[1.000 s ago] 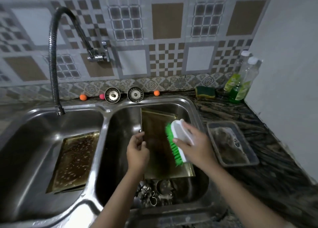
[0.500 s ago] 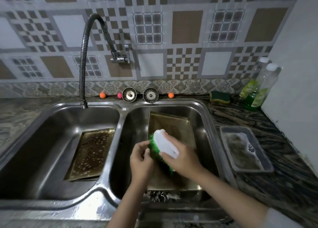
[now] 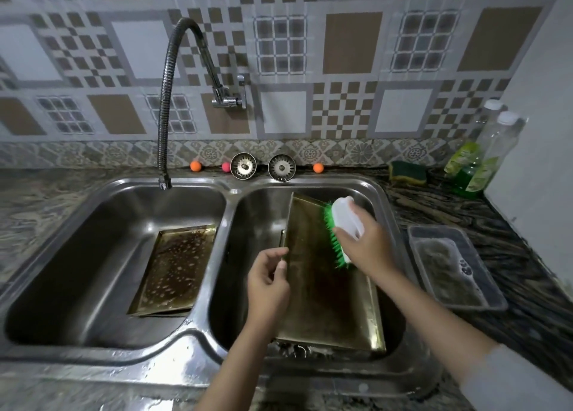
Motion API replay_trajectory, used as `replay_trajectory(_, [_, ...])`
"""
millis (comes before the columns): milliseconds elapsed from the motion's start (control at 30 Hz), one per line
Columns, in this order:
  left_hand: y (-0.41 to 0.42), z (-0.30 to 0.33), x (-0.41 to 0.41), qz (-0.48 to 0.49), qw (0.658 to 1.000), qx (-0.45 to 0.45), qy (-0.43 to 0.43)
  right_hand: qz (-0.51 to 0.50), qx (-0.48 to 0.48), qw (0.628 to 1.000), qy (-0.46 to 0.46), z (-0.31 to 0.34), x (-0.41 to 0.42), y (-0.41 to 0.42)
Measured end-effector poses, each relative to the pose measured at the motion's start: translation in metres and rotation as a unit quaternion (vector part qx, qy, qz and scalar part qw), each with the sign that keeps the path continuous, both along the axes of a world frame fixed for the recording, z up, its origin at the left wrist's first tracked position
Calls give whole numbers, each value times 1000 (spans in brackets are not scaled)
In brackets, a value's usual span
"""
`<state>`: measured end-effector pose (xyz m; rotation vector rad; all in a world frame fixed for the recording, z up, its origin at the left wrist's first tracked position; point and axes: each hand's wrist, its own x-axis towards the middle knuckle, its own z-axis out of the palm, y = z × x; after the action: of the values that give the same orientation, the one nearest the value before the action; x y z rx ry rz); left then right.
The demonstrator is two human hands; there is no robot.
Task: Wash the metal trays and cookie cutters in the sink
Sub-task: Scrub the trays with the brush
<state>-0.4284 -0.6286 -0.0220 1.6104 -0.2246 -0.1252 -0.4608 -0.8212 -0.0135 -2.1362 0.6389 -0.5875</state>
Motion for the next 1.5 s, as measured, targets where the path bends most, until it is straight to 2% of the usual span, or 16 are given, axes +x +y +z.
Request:
replay_trajectory(67, [-9, 6, -1, -5, 1000, -1, -17, 2, 8, 999, -49, 6, 0, 25])
replay_trajectory(200, [-7, 12, 15, 18, 999, -22, -17, 141, -10, 988, -69, -6, -37, 70])
replay_trajectory(267, [-2, 11, 21, 23, 999, -23, -13, 108, -9, 993, -49, -13, -36, 42])
replay_trajectory(333, [-7, 12, 20, 12, 1000, -20, -13, 17, 12, 999, -30, -10, -23, 11])
replay_trajectory(400, [-21, 17, 15, -3, 999, -26, -20, -41, 18, 997, -56, 0, -11, 7])
replay_trajectory(500, [-36, 27, 18, 7, 998, -57, -12, 33, 4, 994, -103, 6, -13, 51])
replay_trajectory(600, [-33, 32, 35, 56, 994, -94, 15, 127, -35, 986, -97, -6, -40, 69])
replay_trajectory(667, [-30, 32, 41, 69, 990, -117, 25, 102, -58, 990, -82, -5, -39, 41])
replay_trajectory(733, [-34, 31, 38, 64, 991, -113, 35, 20, -57, 996, -72, 3, -26, 13])
replay_trajectory(800, [-44, 31, 30, 51, 992, -110, 34, -16, -42, 995, -93, 15, -14, 20])
replay_trajectory(967, [-40, 32, 33, 92, 987, -124, 46, 125, -10, 981, -145, 1, -34, 80])
replay_trajectory(1100, [-25, 23, 28, 77, 986, -131, 76, 34, -56, 995, -81, -3, -32, 22])
replay_trajectory(1167, [-30, 21, 21, 68, 988, -119, 69, -10, -44, 993, -110, 2, -24, 21])
replay_trajectory(1300, [-37, 29, 24, 76, 991, -108, 35, 106, -28, 983, -149, -2, -36, 80])
replay_trajectory(1367, [-29, 34, 27, 77, 991, -107, 32, 134, -30, 976, -170, -12, -46, 74])
replay_trajectory(1500, [-17, 33, 18, 58, 995, -74, 13, 26, -36, 991, -128, 1, -29, 10])
